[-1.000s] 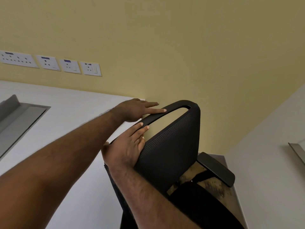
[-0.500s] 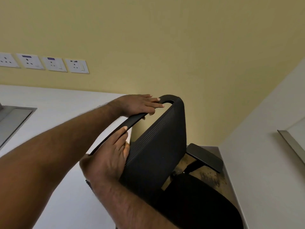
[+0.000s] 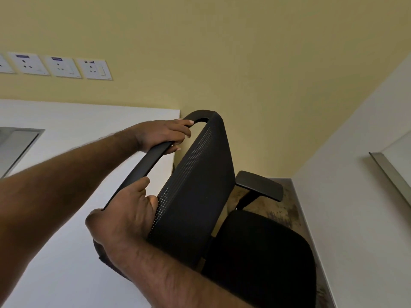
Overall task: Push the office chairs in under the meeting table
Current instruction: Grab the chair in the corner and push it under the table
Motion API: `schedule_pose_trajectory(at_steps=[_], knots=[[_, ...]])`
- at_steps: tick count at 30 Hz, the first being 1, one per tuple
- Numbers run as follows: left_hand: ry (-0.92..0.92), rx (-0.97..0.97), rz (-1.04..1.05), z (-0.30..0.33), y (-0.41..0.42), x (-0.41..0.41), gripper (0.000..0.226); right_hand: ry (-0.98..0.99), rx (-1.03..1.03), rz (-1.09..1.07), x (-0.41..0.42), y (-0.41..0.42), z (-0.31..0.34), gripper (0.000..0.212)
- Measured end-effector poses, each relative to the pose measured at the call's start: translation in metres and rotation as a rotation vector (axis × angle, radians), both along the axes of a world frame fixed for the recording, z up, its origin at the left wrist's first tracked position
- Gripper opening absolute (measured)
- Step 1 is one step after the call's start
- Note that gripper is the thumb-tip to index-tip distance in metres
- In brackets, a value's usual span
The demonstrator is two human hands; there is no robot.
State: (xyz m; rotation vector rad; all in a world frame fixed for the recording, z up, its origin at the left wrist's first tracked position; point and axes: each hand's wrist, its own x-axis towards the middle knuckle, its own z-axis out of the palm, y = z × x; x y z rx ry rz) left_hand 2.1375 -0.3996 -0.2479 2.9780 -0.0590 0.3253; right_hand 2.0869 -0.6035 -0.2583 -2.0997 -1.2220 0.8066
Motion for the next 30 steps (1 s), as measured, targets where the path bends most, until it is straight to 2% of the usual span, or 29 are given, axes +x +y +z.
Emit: schedule_pose_trajectory(at_steps=[5,9,14,22,30], knots=[[-0.028,-0.036,0.109,-0.002,-0.035,-0.037,0.011,-0.025,0.022,0.127,-0.011,-0.044,0.003,0.093],[0.055,-0.110,0.228,0.001,-0.067,-0.068,0.016,-0.057,0.035,0.241,-0.014,-0.081,0.006,0.092],[0.182,-0.134,0.420,0.007,-0.111,-0.096,0.037,-0.086,0.068,0.360,-0.014,-0.126,0.008,0.091],[0.051,-0.183,0.578,-0.009,-0.167,-0.133,0.046,-0.119,0.125,0.492,-0.009,-0.183,0.005,0.093],[0.015,-0.221,0.689,-0.011,-0.215,-0.147,0.037,-0.124,0.136,0.580,0.003,-0.221,0.011,0.070]])
